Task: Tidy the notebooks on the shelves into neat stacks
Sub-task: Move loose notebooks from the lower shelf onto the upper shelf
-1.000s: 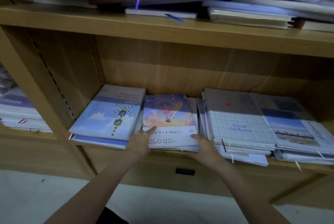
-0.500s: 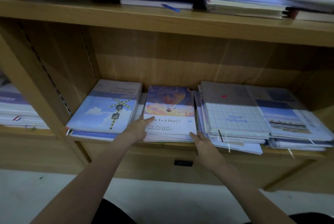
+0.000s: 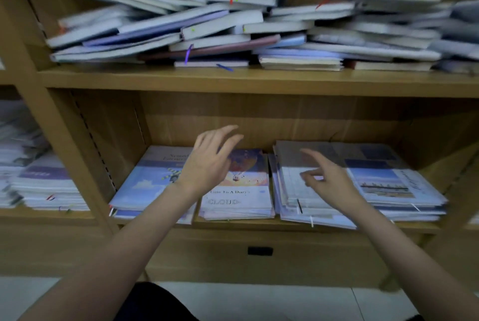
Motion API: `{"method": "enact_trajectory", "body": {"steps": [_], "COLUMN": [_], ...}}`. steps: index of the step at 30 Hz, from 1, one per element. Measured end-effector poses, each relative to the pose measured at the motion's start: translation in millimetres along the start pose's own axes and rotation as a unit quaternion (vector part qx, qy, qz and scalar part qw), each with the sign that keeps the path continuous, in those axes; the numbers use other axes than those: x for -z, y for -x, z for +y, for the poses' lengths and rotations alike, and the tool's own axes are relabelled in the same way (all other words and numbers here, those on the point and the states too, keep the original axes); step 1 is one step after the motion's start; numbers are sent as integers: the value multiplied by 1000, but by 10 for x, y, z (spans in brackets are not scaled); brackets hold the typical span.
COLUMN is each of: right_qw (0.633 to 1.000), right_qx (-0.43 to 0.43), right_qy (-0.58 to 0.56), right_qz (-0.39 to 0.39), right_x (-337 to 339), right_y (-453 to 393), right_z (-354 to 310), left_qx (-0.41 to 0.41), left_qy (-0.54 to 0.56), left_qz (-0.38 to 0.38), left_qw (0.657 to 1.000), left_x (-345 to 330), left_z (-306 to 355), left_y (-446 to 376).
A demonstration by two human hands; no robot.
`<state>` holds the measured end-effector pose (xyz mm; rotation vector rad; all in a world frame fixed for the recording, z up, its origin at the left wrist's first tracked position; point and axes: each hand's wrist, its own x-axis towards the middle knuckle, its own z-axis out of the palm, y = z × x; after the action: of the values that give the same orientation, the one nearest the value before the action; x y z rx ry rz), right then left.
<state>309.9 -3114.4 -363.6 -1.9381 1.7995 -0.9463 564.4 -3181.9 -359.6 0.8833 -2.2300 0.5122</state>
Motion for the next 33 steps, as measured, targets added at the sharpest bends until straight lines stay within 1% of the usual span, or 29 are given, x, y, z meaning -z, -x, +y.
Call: {"method": "enact_trajectory", "body": {"steps": [2, 4, 6, 8, 9, 12, 13, 15, 17, 19, 20, 22, 24, 26, 29, 33], "right_qw": [995, 980, 962, 950, 949, 959, 958, 941, 923, 919, 920, 920, 909, 902, 895, 912], "right_qx": [45, 111, 164, 197, 204, 194, 195, 216, 229, 223, 225, 238, 249, 245, 239, 255], "right_qy": [-2, -26, -55, -53, -43, 17, 55, 134, 177, 194, 205, 245, 300, 334, 351, 291], "right_qz": [88, 164, 212, 236, 237, 205, 204, 224, 252, 260, 246, 194, 144, 126, 134, 136], "right_x": [320, 632, 893, 1077, 1141, 1264, 1298, 1383, 1468, 1535, 1554, 1548, 1475, 1362, 1284, 1386], "right_y": [-56, -118, -173, -247, -300, -522, -612, -803, -983, -1136, -1221, -1402, -1566, -1683, -1753, -1678], "right_z": [-163, -356, -558, -736, -814, -1034, -1089, -1178, -1288, -1448, -1531, -1697, -1851, -1951, -1986, -1860], "left_qx": [-13, -13, -4, 22, 39, 95, 115, 144, 146, 137, 138, 147, 154, 145, 124, 136], "left_qy": [-27, -49, -71, -93, -102, -122, -119, -104, -111, -130, -137, -154, -172, -187, -194, -179], "left_qz": [43, 93, 127, 133, 131, 134, 138, 147, 148, 136, 126, 114, 111, 105, 101, 111], "left_qw": [999, 994, 989, 986, 985, 979, 977, 973, 972, 973, 973, 970, 967, 966, 968, 968], "left_x": [196, 410, 590, 727, 777, 893, 929, 997, 1047, 1061, 1055, 1036, 1014, 1004, 1008, 1012], "left_z": [5, -28, -71, -116, -147, -259, -296, -352, -384, -430, -464, -547, -621, -668, -720, -729], "left_y": [-193, -395, -584, -744, -812, -961, -998, -1070, -1136, -1209, -1242, -1297, -1318, -1312, -1283, -1275]}}
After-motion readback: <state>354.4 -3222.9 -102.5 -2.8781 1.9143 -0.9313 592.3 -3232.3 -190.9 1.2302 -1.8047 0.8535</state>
